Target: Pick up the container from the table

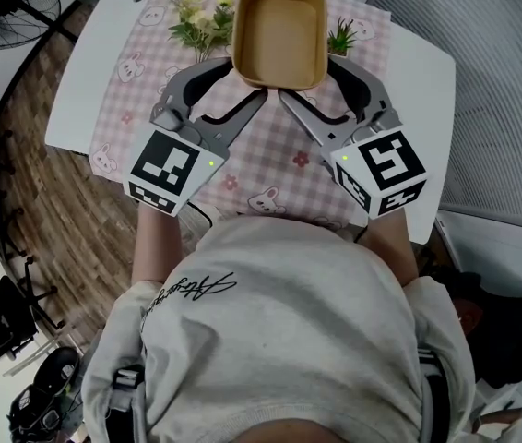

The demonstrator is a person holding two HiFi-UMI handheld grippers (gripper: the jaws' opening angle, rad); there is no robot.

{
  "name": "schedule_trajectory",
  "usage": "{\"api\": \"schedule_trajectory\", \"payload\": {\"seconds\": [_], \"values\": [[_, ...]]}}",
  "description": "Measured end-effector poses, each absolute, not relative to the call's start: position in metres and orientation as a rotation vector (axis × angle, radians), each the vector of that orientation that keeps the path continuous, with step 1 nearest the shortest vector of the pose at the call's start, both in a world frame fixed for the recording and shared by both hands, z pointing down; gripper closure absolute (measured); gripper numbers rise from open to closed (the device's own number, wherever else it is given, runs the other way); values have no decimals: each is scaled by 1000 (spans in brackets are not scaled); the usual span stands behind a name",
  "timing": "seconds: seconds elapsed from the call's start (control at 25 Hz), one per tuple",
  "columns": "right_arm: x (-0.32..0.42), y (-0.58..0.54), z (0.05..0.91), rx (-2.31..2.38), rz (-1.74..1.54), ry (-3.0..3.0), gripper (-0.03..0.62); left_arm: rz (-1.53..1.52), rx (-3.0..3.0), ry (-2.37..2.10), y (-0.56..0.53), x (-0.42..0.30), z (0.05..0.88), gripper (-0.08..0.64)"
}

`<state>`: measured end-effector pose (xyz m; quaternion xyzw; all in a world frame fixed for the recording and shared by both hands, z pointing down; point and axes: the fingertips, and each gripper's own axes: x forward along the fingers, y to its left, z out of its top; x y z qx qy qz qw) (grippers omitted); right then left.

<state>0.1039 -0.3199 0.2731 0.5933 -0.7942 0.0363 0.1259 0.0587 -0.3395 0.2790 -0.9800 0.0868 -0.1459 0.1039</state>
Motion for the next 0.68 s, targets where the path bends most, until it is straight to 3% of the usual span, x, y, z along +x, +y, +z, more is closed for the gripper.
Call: {"api": "schedule_trajectory", "payload": {"seconds": [0.68], "values": [[111,-321,275,1731,113,-2321,307,-437,-2885,265,-341,66,280,351]]}}
